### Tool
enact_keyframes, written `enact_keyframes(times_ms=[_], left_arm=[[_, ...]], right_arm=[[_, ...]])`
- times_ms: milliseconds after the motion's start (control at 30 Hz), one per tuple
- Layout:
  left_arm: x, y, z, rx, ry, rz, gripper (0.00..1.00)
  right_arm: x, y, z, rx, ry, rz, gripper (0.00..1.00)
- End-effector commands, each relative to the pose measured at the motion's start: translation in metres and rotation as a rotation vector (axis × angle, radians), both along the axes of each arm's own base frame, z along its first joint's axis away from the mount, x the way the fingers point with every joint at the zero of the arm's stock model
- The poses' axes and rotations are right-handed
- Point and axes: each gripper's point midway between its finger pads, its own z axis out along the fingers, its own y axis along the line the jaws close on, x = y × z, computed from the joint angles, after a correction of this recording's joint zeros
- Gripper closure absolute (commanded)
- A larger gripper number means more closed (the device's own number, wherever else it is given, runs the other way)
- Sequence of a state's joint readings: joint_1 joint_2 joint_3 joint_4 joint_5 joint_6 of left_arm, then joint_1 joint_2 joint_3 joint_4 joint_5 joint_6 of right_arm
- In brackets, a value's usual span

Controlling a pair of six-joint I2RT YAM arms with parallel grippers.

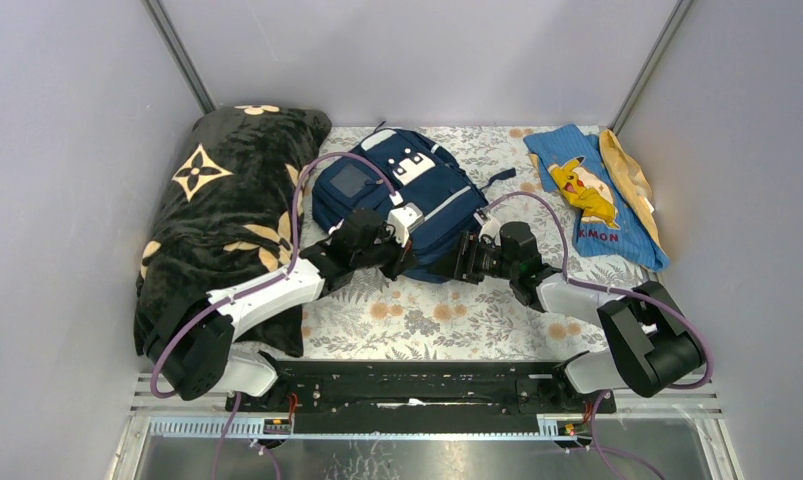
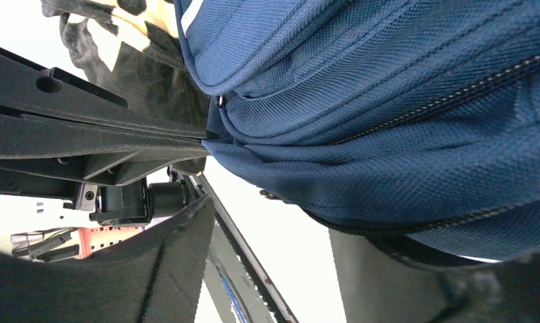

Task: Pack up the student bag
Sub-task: Zip the student bag at the center of the board.

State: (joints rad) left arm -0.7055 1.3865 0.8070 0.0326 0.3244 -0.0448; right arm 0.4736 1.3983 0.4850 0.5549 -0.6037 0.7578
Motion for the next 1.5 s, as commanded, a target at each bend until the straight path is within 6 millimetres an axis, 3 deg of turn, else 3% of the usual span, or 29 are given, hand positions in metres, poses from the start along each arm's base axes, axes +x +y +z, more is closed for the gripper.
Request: enact_keyframes(times_ms=[0,133,200,267,400,533,633,833,1100,1300,1467], left_arm=[[0.01,-0.014,0.038,-0.123,-0.102,-0.017,1.0],[0.011,-0.014,0.035,-0.117,-0.098,-0.02,1.0],[0.011,-0.014,0.034,-0.113,-0.098,-0.022,1.0],[0.012,-0.013,0.034,-0.111,-0.098,-0.019,1.0],[0.012,-0.014,0.033,-0.11,-0.096,-0.02,1.0],[0.01,-0.015,0.032,-0.112,-0.087,-0.028,1.0],[0.01,-0.015,0.032,-0.111,-0.085,-0.029,1.0],[0.009,-0.013,0.034,-0.106,-0.09,-0.028,1.0],[0.013,-0.011,0.035,-0.102,-0.103,-0.005,1.0],[0.016,-0.007,0.032,-0.08,-0.109,0.013,1.0],[0.019,-0.001,0.04,-0.081,-0.129,0.048,1.0]], right_arm=[[0.014,0.007,0.034,0.055,-0.128,-0.013,0.39],[0.012,0.005,0.031,0.035,-0.125,-0.001,0.48],[0.012,0.005,0.03,0.019,-0.123,0.001,0.61],[0.011,0.005,0.03,0.014,-0.106,0.008,0.67],[0.007,0.002,0.03,0.006,-0.106,0.005,0.65],[0.011,0.0,0.024,-0.028,-0.108,-0.009,0.49],[0.018,0.0,0.02,-0.039,-0.09,-0.036,0.48],[0.025,-0.003,0.016,-0.067,-0.09,-0.066,0.64],[0.023,-0.015,0.019,-0.139,-0.09,-0.093,0.96],[0.019,-0.026,0.023,-0.213,-0.092,-0.107,1.0],[0.018,-0.051,0.015,-0.4,-0.067,-0.13,1.0]])
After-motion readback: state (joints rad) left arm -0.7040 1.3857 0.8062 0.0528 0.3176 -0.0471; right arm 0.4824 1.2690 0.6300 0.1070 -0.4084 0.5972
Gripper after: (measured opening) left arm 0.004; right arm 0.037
